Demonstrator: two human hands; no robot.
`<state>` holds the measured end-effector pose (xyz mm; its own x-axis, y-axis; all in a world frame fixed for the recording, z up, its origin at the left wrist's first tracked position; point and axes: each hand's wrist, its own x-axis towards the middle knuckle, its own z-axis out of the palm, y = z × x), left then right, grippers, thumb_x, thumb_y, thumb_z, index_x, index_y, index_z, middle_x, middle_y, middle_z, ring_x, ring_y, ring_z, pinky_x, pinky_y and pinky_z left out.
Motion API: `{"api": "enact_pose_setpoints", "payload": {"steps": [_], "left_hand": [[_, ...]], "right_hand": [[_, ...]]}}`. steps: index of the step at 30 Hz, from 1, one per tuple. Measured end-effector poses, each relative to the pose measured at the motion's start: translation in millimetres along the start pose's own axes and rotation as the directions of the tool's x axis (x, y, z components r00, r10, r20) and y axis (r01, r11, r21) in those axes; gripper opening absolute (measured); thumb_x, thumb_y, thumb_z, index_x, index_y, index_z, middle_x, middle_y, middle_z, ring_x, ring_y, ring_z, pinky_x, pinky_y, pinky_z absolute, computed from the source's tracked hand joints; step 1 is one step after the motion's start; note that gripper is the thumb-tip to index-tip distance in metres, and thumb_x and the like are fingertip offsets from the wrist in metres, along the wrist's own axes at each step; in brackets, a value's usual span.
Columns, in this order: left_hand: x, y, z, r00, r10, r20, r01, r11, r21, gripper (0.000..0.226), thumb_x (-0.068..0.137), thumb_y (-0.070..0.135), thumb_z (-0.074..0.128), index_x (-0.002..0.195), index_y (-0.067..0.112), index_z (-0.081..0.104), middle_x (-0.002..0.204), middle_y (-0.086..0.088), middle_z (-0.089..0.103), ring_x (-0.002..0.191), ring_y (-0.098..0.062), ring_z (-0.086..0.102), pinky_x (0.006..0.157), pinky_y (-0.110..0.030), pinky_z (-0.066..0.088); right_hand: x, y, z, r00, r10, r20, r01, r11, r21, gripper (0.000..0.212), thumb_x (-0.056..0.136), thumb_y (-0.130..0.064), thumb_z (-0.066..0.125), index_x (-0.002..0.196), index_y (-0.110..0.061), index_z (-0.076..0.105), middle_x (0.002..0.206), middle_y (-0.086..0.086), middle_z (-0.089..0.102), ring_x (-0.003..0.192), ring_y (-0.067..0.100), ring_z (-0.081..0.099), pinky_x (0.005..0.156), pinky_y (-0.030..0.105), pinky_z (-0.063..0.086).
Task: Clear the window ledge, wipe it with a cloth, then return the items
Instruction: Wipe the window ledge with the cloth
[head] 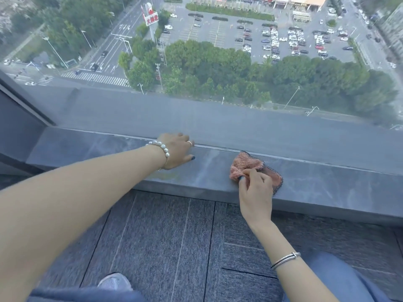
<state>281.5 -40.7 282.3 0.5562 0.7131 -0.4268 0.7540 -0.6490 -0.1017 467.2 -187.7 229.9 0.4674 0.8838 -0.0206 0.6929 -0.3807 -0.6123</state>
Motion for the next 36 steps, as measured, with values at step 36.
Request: {"api": "enact_pose_setpoints", "payload": {"steps": [36], "left_hand": [[-73.6,31.2,40.3,0.809,-0.565,-0.165,0.335,0.673,-0.660,0.036,0.099,0.026,0.030,0.123,0.015,0.056,0.128,-0.005,0.058,0.120,-0.024,0.048,0.093,-0.039,0.044]], "right_hand": [[-34.0,-71.3,23.4,0.910,-0.399,0.113,0.398,0.917,0.026,0.020,0.091,-0.020,0.052,0.105,-0.014,0.064,0.099,0.004,0.066,0.105,0.025,0.049,0.084,0.035,0.032]]}}
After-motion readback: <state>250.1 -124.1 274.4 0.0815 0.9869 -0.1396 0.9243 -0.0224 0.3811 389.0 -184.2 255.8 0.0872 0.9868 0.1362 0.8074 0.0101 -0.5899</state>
